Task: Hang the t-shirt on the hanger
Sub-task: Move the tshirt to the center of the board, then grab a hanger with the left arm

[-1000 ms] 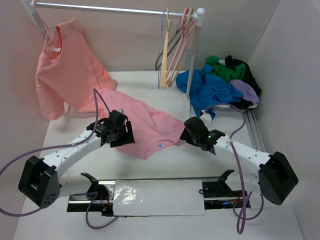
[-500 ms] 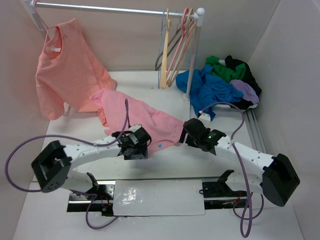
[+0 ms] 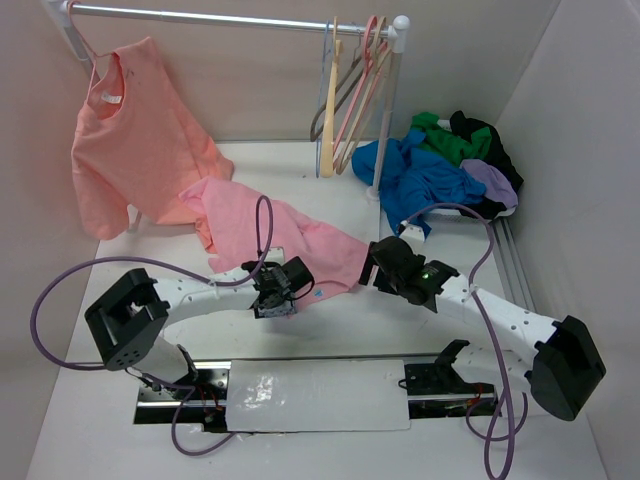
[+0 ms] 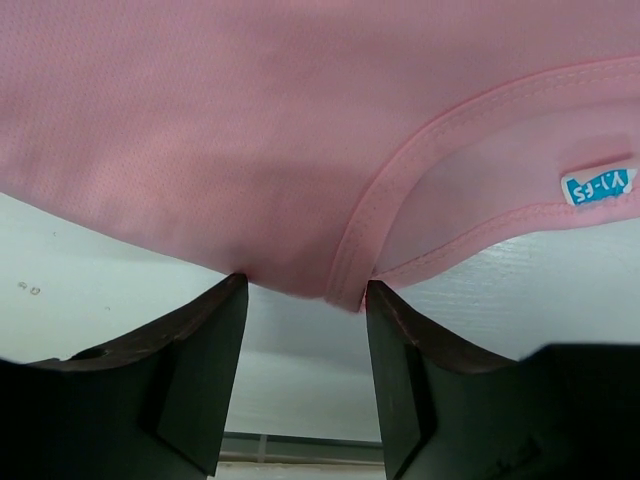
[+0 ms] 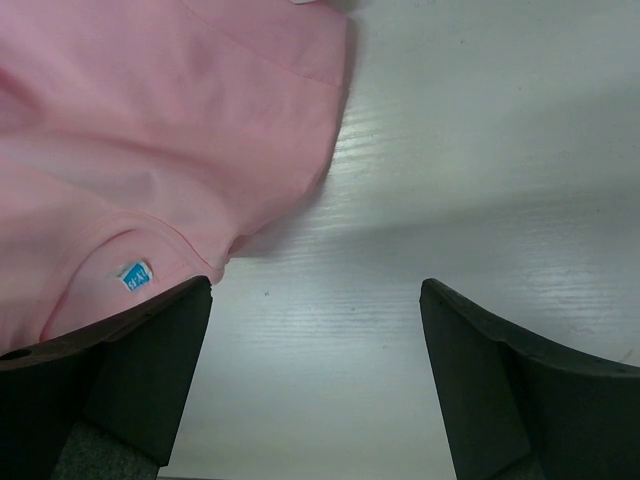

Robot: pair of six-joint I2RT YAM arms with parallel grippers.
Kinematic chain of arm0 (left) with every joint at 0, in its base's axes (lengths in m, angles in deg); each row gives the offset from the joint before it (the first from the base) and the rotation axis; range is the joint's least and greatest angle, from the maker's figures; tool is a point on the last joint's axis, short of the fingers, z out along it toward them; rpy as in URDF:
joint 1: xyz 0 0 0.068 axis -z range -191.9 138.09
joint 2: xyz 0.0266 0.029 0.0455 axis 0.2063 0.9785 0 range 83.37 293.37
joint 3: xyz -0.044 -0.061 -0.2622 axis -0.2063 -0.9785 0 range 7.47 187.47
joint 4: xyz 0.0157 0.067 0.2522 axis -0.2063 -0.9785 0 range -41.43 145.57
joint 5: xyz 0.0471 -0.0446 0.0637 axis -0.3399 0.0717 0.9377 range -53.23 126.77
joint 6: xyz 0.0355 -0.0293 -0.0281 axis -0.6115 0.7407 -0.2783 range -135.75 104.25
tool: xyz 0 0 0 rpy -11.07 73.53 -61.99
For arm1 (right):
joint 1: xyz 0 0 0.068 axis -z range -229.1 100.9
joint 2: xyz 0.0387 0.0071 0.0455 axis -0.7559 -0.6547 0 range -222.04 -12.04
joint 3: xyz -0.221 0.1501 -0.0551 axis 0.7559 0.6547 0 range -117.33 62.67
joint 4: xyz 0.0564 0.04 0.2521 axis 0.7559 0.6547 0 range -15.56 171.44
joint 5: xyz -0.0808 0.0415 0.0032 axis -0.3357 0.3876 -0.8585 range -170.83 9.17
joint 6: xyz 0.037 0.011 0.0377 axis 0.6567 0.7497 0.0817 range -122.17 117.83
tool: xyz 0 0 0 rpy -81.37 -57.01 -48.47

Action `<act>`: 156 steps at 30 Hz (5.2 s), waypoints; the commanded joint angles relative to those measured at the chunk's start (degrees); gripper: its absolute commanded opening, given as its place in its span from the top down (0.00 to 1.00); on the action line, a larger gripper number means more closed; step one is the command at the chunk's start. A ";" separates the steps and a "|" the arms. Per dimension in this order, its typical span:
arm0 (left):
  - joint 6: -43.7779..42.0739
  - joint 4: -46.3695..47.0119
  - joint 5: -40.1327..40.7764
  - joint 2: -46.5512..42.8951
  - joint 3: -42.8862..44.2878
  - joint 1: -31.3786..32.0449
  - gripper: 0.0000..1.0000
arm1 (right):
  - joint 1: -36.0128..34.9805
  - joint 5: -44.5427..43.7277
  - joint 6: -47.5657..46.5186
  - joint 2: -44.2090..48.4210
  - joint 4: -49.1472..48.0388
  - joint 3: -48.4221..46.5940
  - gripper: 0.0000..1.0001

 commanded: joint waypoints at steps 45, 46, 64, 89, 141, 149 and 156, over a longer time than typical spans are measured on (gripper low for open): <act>-1.99 -10.33 3.60 -14.71 10.37 0.18 1.00 | -17.32 -17.29 -5.50 -26.70 -11.07 -9.77 0.00; -2.51 -10.33 3.60 -14.71 10.38 0.18 1.00 | -17.32 -18.09 -4.97 -26.71 -10.02 -9.77 0.00; -4.09 -10.33 3.60 -16.30 11.43 0.18 1.00 | -15.04 -26.19 7.33 -24.69 -6.23 -7.57 0.52; -20.96 -25.53 -4.94 -20.26 37.11 -0.60 1.00 | -21.19 -28.56 0.67 18.83 20.59 -21.03 1.00; -35.03 20.43 -41.93 24.31 84.73 -35.94 0.23 | -2.20 0.53 -7.16 -1.74 8.36 -15.57 1.00; -36.08 21.58 -38.51 29.49 89.13 -34.19 0.25 | -2.20 1.59 -6.11 -3.41 9.59 -16.72 1.00; -40.39 22.81 -30.07 31.17 89.66 -31.02 0.31 | -2.20 2.29 -7.33 -5.53 10.74 -18.39 1.00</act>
